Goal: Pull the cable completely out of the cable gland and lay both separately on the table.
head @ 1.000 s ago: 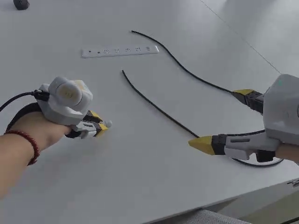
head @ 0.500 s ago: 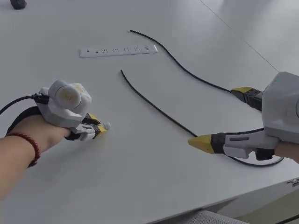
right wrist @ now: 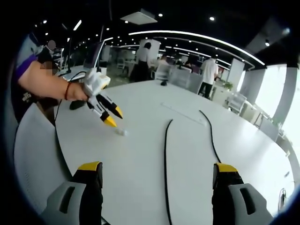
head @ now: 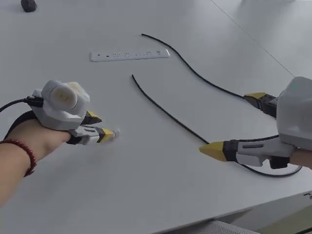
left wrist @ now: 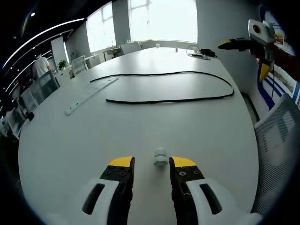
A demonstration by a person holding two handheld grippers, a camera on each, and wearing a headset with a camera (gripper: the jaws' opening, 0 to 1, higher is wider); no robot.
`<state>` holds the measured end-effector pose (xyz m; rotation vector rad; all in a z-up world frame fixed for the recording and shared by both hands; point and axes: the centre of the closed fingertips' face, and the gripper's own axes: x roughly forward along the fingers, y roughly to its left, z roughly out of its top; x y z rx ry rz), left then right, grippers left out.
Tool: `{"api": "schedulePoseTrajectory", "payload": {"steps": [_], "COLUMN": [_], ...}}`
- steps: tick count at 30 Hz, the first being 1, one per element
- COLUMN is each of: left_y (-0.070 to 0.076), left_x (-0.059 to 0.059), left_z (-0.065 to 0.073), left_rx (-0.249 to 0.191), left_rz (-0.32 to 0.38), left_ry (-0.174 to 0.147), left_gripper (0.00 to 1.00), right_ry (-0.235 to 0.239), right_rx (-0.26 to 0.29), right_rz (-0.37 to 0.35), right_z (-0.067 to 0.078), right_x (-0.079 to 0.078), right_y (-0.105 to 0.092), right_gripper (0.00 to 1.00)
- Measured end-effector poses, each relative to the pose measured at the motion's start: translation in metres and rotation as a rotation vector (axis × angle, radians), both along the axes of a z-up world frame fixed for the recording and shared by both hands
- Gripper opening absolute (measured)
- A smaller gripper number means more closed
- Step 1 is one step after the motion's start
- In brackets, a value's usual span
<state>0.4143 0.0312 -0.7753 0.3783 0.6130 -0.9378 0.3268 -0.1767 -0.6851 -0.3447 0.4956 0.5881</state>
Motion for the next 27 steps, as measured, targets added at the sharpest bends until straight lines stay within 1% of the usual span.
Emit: {"api": "schedulePoseTrajectory", "payload": {"steps": [1, 4, 6, 7, 9, 10, 12, 13, 14, 15, 16, 19, 22, 23, 24, 25, 26, 27], "left_y": [0.0, 0.003, 0.002, 0.002, 0.002, 0.001, 0.007, 0.01, 0.014, 0.019, 0.024, 0.043, 0.068, 0.07, 0.077, 0.082, 0.086, 0.088], "left_x": [-0.003, -0.016, -0.026, -0.03, -0.041, -0.046, -0.055, -0.059, -0.064, -0.069, -0.074, -0.091, -0.116, -0.119, -0.126, -0.127, -0.131, -0.133], "left_z": [0.005, 0.021, 0.036, 0.043, 0.057, 0.065, 0.075, 0.08, 0.083, 0.087, 0.09, 0.097, 0.092, 0.092, 0.092, 0.093, 0.093, 0.094], "left_rx": [-0.015, -0.028, -0.073, -0.095, -0.139, -0.161, -0.19, -0.204, -0.223, -0.243, -0.262, -0.303, -0.276, -0.278, -0.282, -0.274, -0.281, -0.288], "left_rz": [0.002, -0.008, 0.0, 0.004, 0.017, 0.024, 0.063, 0.082, 0.105, 0.128, 0.15, 0.211, 0.279, 0.289, 0.308, 0.322, 0.348, 0.358], "left_ry": [-0.009, -0.041, -0.054, -0.06, -0.064, -0.065, -0.068, -0.07, -0.065, -0.061, -0.057, -0.078, -0.059, -0.053, -0.058, -0.075, -0.072, -0.073], "left_gripper": [0.32, 0.35, 0.4, 0.44, 0.55, 0.64, 0.8, 0.9, 0.96, 1.0, 1.0, 1.0, 1.0, 1.0, 1.0, 1.0, 1.0, 1.0], "right_ry": [-0.002, -0.004, -0.006, -0.007, -0.007, -0.007, -0.003, -0.001, -0.003, -0.004, -0.006, -0.014, -0.017, -0.017, -0.022, -0.02, -0.025, -0.037], "right_rx": [0.004, 0.022, 0.024, 0.025, 0.029, 0.031, 0.033, 0.034, 0.037, 0.039, 0.042, 0.052, 0.075, 0.075, 0.078, 0.079, 0.087, 0.094], "right_rz": [0.002, 0.0, 0.004, 0.006, 0.014, 0.017, 0.023, 0.026, 0.028, 0.03, 0.032, 0.033, 0.037, 0.038, 0.039, 0.038, 0.036, 0.031], "right_z": [0.0, 0.002, 0.002, 0.002, 0.002, 0.002, 0.001, 0.001, 0.001, 0.002, 0.003, 0.005, 0.007, 0.007, 0.006, 0.006, 0.007, 0.009], "right_x": [0.0, 0.001, 0.001, 0.001, 0.0, -0.001, -0.002, -0.002, -0.003, -0.003, -0.003, -0.006, -0.011, -0.011, -0.014, -0.015, -0.017, -0.018], "right_y": [0.001, 0.003, 0.004, 0.005, 0.008, 0.009, 0.011, 0.012, 0.013, 0.014, 0.014, 0.015, 0.019, 0.019, 0.02, 0.02, 0.02, 0.02], "right_gripper": [0.99, 0.99, 0.99, 0.99, 0.99, 0.99, 0.99, 0.99, 0.99, 0.99, 0.99, 0.99, 0.99, 0.99, 0.99, 0.99, 0.99, 0.99]}}
